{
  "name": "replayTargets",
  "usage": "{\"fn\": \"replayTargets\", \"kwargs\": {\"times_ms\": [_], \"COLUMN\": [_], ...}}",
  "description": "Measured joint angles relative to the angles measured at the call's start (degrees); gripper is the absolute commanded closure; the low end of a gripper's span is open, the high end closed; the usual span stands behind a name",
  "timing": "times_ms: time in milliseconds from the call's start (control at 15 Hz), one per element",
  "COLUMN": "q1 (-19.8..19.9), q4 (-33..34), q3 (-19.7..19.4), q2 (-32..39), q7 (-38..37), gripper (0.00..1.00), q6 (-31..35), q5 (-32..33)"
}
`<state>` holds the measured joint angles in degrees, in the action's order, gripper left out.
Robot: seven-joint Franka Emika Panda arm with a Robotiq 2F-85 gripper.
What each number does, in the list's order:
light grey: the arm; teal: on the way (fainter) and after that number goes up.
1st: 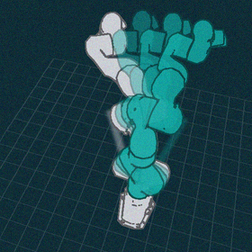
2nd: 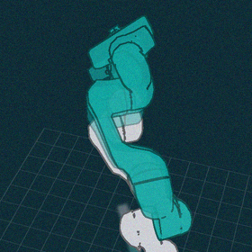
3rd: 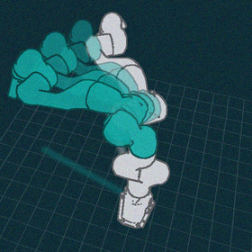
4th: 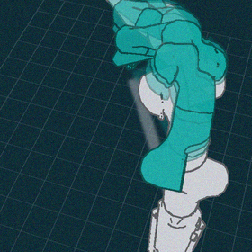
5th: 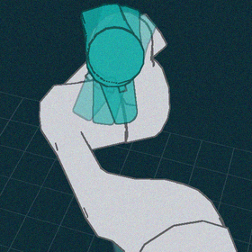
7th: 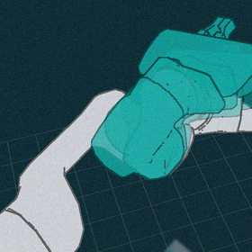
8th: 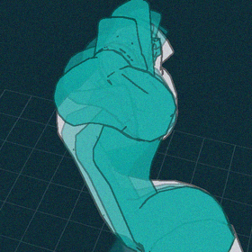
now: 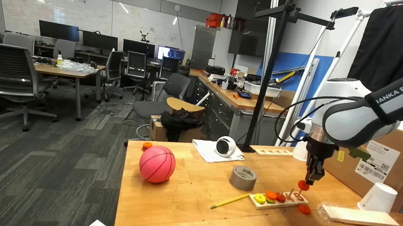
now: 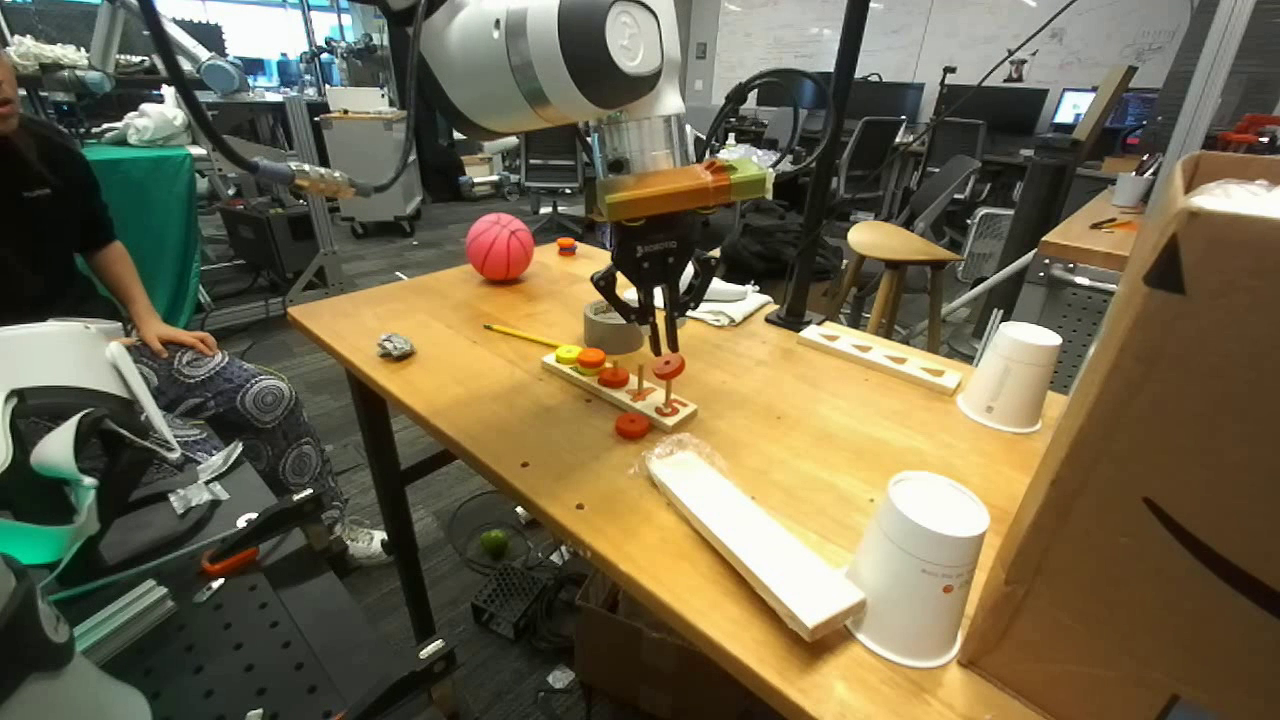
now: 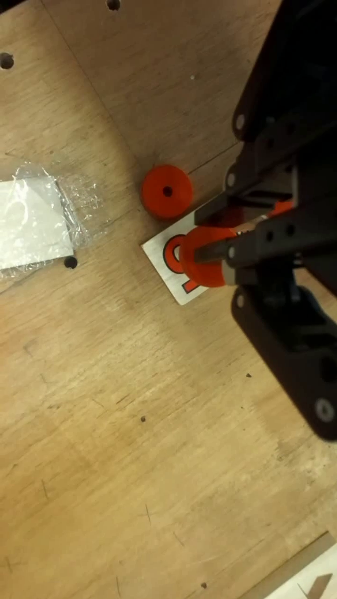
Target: Move the right and middle blocks blocks to the first right position, respectively
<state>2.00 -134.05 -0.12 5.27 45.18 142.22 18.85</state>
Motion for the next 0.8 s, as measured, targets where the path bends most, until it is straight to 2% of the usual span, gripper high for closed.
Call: {"fn": "replayTargets", "kwargs": {"times_ms": [800], "q1": [0.0], "q4": [-0.5], "q3": [0.4], "q2": [0.2], "q7": [0.0], "gripper": [0.82], "q6": [1.1], "q5": [-2.1]}}
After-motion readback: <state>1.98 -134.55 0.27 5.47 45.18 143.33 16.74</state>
